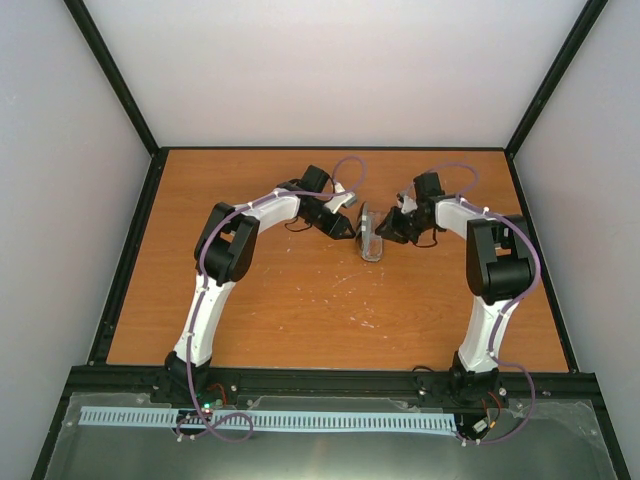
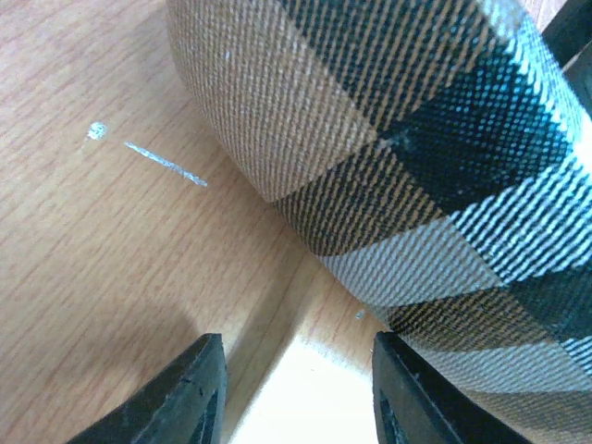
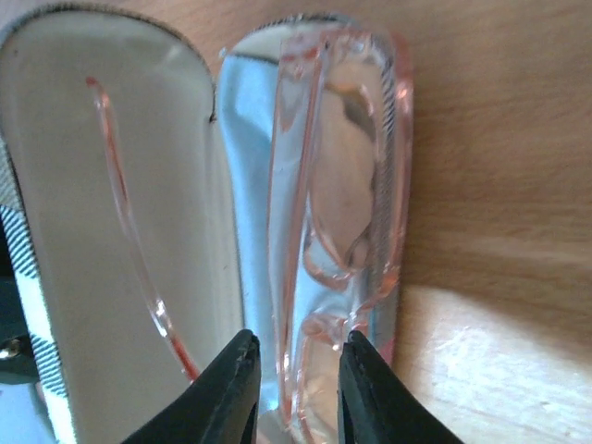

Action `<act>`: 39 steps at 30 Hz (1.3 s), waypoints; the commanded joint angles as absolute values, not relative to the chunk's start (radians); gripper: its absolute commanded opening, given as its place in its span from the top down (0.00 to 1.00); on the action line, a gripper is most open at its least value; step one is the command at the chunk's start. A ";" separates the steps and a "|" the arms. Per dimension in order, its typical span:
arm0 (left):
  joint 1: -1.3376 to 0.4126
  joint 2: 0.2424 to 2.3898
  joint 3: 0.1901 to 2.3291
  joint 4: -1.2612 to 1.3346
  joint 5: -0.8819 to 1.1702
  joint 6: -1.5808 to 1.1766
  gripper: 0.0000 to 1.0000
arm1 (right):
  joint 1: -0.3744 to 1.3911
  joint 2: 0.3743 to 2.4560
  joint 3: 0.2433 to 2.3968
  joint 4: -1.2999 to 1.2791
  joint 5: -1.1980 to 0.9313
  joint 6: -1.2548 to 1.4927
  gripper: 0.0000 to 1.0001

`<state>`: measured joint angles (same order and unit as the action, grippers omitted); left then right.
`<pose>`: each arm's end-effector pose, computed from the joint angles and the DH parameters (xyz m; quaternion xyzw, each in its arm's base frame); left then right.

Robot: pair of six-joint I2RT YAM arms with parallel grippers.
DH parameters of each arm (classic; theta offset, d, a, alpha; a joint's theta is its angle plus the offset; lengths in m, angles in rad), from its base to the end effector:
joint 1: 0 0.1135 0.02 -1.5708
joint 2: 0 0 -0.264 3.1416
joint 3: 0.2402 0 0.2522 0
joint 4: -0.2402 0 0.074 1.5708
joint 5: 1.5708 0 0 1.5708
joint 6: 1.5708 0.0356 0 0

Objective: Organize the sunglasses
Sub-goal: Adjust the sunglasses in the sunglasses case.

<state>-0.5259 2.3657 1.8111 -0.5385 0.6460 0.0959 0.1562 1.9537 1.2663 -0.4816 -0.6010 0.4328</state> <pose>0.4177 -0.2672 0.1294 0.3534 0.8542 -0.3492 0.1534 0.3786 0.0800 0.1542 0.0705 0.9352 0.3329 0.0982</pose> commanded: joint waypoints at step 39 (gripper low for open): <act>-0.547 2.323 1.799 -0.502 0.642 0.101 0.56 | 0.175 1.978 1.251 -0.473 -0.744 0.410 0.84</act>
